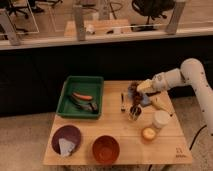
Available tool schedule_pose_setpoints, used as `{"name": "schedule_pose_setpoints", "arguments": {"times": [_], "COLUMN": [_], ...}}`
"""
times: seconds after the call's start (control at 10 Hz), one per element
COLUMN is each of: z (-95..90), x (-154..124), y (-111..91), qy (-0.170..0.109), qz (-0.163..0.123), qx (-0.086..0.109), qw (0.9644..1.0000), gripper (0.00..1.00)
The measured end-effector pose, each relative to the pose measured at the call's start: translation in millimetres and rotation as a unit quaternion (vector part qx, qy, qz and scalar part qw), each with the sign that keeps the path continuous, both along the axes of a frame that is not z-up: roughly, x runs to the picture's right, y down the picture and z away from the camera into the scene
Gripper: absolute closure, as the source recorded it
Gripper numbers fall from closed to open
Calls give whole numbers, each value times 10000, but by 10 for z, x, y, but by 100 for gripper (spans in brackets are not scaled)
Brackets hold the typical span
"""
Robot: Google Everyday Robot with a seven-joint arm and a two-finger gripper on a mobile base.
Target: Place grapes in metal cup
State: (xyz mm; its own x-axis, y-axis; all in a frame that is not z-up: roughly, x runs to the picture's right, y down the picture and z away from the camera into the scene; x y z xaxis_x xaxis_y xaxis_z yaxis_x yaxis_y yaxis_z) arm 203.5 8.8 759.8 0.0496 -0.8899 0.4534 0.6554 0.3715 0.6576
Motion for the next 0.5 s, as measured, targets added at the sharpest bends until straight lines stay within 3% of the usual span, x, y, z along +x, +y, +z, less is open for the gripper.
{"name": "schedule_pose_setpoints", "arguments": {"times": [0.5], "z": [31], "x": [-109], "y": [184], "qy": [-151], "qz": [-29], "qx": [-60], "qw": [9999], "gripper": [100]}}
